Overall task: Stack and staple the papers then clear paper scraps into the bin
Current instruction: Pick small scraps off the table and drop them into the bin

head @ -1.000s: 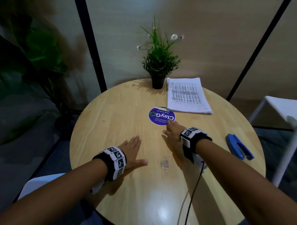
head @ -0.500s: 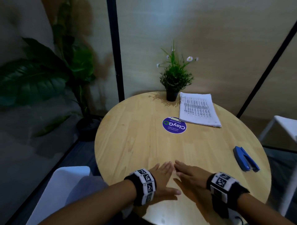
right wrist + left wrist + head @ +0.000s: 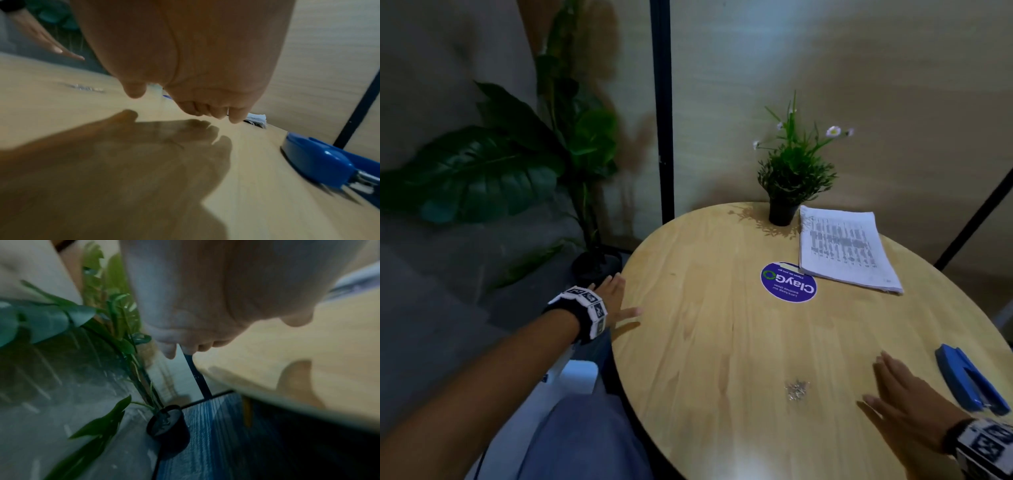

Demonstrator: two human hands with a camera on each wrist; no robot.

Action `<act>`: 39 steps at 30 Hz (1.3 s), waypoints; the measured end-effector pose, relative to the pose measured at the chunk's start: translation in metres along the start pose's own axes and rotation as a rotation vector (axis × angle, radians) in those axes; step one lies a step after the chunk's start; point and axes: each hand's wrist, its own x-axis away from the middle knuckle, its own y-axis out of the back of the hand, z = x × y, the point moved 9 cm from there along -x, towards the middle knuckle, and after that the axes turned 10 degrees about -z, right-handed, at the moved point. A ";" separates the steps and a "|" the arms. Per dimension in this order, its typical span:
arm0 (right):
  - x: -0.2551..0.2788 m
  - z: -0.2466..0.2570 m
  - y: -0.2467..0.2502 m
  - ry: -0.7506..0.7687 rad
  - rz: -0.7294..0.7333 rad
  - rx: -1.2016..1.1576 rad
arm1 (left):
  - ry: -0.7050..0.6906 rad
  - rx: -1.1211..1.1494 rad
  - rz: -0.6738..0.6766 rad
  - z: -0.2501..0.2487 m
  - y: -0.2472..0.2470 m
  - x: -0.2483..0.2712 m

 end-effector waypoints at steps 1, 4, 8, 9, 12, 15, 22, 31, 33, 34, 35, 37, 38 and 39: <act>-0.004 -0.002 -0.001 -0.014 0.010 0.039 | -0.025 -0.039 0.028 0.006 -0.007 -0.003; -0.010 0.009 -0.006 -0.037 0.039 0.064 | -0.109 -0.107 0.091 0.008 -0.025 -0.009; -0.011 0.030 -0.014 -0.019 0.060 0.061 | -0.173 -0.058 0.070 -0.018 -0.027 -0.008; -0.010 0.036 -0.015 0.005 0.039 0.083 | -0.217 -0.068 0.064 -0.030 -0.027 -0.005; -0.009 0.055 -0.020 0.084 -0.028 0.126 | -0.356 -0.101 0.088 -0.066 -0.028 0.007; -0.007 0.081 -0.028 0.182 -0.061 0.140 | -0.481 -0.106 0.118 -0.110 -0.032 0.029; 0.002 0.134 -0.046 0.303 -0.061 0.174 | -0.678 -0.076 0.109 -0.199 -0.049 0.090; 0.024 0.097 -0.006 0.143 -0.160 -0.388 | -0.622 0.230 0.136 -0.253 -0.013 0.140; 0.034 0.058 0.001 0.009 -0.200 -0.729 | -0.447 0.551 0.101 -0.235 0.004 0.132; 0.041 0.041 -0.002 -0.051 -0.185 -0.869 | -0.363 0.732 0.160 -0.228 0.003 0.133; 0.050 0.027 -0.010 -0.113 -0.129 -0.958 | -0.274 0.884 0.270 -0.223 -0.004 0.139; 0.066 0.010 -0.041 -0.208 0.083 -0.980 | -0.166 1.009 0.566 -0.225 -0.031 0.165; 0.075 0.007 -0.060 -0.233 0.207 -0.956 | -0.172 0.967 0.702 -0.231 -0.047 0.183; 0.081 0.005 -0.078 -0.245 0.312 -0.918 | -0.198 0.894 0.818 -0.237 -0.062 0.201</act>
